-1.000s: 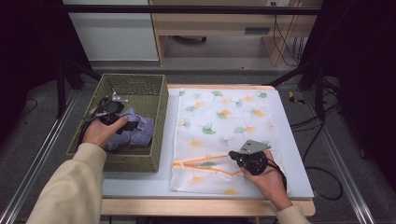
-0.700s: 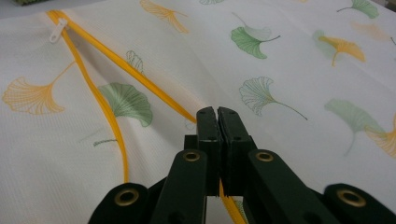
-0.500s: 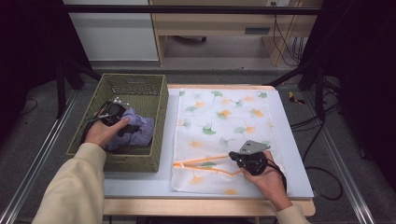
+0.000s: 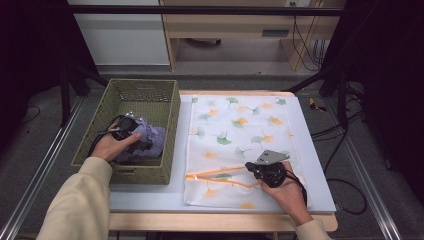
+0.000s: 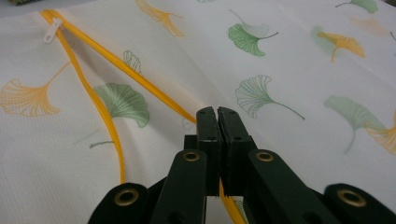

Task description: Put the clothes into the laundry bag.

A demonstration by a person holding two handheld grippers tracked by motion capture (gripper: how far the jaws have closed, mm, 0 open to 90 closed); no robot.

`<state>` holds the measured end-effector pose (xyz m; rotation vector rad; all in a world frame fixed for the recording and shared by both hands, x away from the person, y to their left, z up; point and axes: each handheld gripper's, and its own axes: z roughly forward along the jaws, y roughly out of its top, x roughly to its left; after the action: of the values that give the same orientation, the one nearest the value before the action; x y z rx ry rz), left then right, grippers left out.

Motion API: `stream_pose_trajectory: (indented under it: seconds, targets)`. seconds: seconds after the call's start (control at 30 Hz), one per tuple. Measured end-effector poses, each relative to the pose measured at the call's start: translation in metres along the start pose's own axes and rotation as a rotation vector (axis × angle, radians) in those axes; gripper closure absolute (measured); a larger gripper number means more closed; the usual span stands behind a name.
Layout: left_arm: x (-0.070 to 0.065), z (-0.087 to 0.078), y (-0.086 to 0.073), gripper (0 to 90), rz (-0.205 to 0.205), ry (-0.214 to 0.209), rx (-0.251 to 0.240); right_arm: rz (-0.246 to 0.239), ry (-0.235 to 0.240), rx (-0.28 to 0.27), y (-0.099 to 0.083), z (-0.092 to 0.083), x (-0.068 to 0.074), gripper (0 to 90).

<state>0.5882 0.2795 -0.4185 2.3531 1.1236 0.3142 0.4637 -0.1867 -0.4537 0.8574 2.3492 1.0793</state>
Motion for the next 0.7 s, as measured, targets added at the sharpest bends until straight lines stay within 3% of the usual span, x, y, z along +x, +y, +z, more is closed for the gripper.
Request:
stream_pose_trajectory:
  seconds: [0.37, 0.7]
  targets:
    - [-0.004, 0.011, 0.005, 2.7, 0.032, 0.001, 0.038, 0.005, 0.003, 0.005, 0.0, 0.001, 0.0, 88.6]
    - [-0.005, 0.017, 0.008, 0.4, 0.005, 0.03, 0.049, 0.002, 0.004, 0.008, 0.0, 0.002, 0.0, 88.5]
